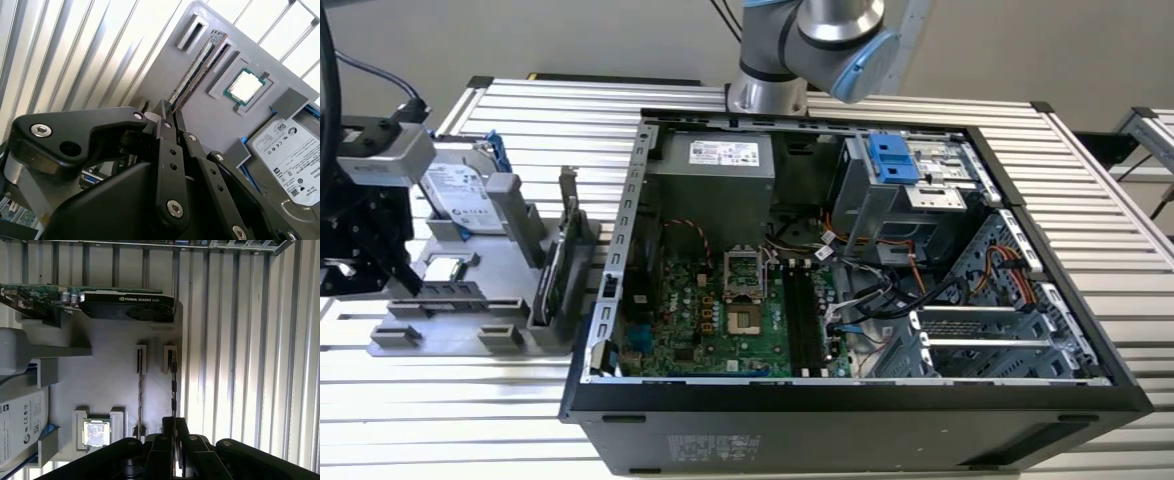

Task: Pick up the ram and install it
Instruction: 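Pick up the ram and move it above insertion slot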

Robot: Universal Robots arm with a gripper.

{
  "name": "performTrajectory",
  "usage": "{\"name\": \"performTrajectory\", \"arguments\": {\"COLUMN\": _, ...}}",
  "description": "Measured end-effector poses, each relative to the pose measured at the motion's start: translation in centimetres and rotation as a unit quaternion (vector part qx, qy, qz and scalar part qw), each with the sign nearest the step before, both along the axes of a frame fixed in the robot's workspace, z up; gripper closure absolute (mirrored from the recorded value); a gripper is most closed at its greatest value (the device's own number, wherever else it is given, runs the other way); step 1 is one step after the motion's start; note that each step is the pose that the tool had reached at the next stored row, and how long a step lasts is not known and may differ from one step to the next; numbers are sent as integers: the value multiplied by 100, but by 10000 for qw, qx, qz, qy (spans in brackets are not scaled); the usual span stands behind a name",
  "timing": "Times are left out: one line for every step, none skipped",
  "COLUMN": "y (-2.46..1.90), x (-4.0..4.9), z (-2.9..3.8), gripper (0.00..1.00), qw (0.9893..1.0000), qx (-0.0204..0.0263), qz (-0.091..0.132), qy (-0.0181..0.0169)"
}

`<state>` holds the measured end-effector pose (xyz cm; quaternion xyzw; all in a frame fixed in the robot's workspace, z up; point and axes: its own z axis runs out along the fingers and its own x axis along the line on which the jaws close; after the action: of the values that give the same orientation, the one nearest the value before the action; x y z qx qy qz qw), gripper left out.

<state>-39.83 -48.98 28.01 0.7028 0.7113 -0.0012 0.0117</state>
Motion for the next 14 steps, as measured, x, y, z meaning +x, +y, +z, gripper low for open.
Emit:
{"name": "performTrajectory", "arguments": {"y": 0, "x": 0, "z": 7, "gripper": 100, "qw": 10000, "qx": 0, "qz": 0, "qy": 0}}
{"name": "performTrajectory", "arguments": {"y": 0, "x": 0, "z": 14, "gripper": 100, "qw": 10000, "qx": 0, "qz": 0, "qy": 0}}
{"name": "performTrajectory", "arguments": {"y": 0, "x": 0, "z": 20, "gripper": 100, "qw": 10000, "qx": 0, "qz": 0, "qy": 0}}
{"name": "performTrajectory", "arguments": {"y": 0, "x": 0, "z": 26, "gripper": 100, "qw": 10000, "qx": 1, "qz": 0, "qy": -1}}
{"name": "performTrajectory", "arguments": {"y": 0, "x": 0, "z": 34, "gripper": 100, "qw": 10000, "qx": 1, "qz": 0, "qy": 0}}
{"name": "performTrajectory", "arguments": {"y": 0, "x": 0, "z": 43, "gripper": 100, "qw": 10000, "qx": 0, "qz": 0, "qy": 0}}
{"name": "performTrajectory", "arguments": {"y": 0, "x": 0, "z": 49, "gripper": 100, "qw": 10000, "qx": 1, "qz": 0, "qy": -1}}
{"name": "performTrajectory", "arguments": {"y": 0, "x": 0, "z": 58, "gripper": 100, "qw": 10000, "qx": 0, "qz": 0, "qy": 0}}
{"name": "performTrajectory", "arguments": {"y": 0, "x": 0, "z": 66, "gripper": 100, "qw": 10000, "qx": 0, "qz": 0, "qy": 0}}
{"name": "performTrajectory", "arguments": {"y": 0, "x": 0, "z": 73, "gripper": 100, "qw": 10000, "qx": 0, "qz": 0, "qy": 0}}
{"name": "performTrajectory", "arguments": {"y": 0, "x": 0, "z": 81, "gripper": 100, "qw": 10000, "qx": 1, "qz": 0, "qy": -1}}
{"name": "performTrajectory", "arguments": {"y": 0, "x": 0, "z": 89, "gripper": 100, "qw": 10000, "qx": 1, "qz": 0, "qy": 0}}
{"name": "performTrajectory", "arguments": {"y": 0, "x": 0, "z": 96, "gripper": 100, "qw": 10000, "qx": 0, "qz": 0, "qy": 0}}
{"name": "performTrajectory", "arguments": {"y": -1, "x": 1, "z": 103, "gripper": 100, "qw": 10000, "qx": 0, "qz": 1, "qy": 0}}
